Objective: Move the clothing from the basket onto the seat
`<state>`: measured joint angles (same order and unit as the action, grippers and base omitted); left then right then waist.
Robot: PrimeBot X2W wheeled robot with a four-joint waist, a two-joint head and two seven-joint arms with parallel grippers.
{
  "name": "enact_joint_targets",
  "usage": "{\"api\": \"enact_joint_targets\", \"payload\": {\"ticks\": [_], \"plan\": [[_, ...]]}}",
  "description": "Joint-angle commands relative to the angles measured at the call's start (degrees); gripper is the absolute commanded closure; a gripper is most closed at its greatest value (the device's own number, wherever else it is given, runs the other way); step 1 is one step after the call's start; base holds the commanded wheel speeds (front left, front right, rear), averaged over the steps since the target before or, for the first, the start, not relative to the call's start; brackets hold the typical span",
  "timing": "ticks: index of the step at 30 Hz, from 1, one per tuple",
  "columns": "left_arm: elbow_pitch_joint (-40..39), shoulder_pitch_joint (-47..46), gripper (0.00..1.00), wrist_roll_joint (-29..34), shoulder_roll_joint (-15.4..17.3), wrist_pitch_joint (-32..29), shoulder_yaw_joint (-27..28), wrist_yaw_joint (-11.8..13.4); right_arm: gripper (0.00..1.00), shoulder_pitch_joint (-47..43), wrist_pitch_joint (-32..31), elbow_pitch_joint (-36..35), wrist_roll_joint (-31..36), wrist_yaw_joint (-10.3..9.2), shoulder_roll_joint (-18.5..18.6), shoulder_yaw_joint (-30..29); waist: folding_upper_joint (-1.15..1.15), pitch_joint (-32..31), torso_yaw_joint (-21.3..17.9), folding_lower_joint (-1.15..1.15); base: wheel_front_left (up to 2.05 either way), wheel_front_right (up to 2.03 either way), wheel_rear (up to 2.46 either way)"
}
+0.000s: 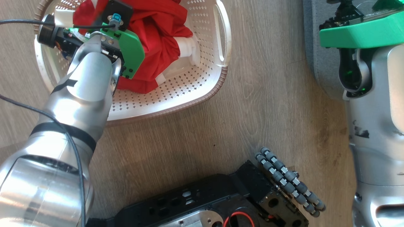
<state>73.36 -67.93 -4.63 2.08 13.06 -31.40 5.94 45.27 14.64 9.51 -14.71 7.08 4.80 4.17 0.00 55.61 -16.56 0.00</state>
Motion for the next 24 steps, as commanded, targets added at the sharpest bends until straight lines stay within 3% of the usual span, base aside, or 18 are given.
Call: {"api": "enact_joint_targets", "payload": {"ticks": [1,11,18,24], "plan": [[-0.6,0.3,1.0,-0.2,0.9,0.0,0.3,-0.1,0.0,-1.3,0.4,-1.6,-0.6,0.41,-0.6,0.4,0.0,-0.1,0.0,0.0,0.0,0.0,0.0],[-2.2,4.1,1.0,-4.6,0.8,0.6,-0.6,-2.5,0.0,-1.5,0.4,-1.0,-0.5,0.41,0.0,-1.0,0.0,-4.8,1.6,0.0,0.0,0.0,0.0],[-9.2,9.3,1.0,-10.6,0.8,1.8,-3.2,-4.1,0.0,-2.6,0.4,0.0,-0.3,0.41,2.1,-1.0,0.0,-10.9,5.3,0.0,0.0,0.0,0.0],[-18.9,14.4,1.0,-15.6,0.8,1.9,-4.8,-3.2,0.0,-5.0,0.4,1.7,0.1,0.41,3.8,-0.1,0.0,-17.9,8.9,0.0,0.0,0.0,0.0]]}}
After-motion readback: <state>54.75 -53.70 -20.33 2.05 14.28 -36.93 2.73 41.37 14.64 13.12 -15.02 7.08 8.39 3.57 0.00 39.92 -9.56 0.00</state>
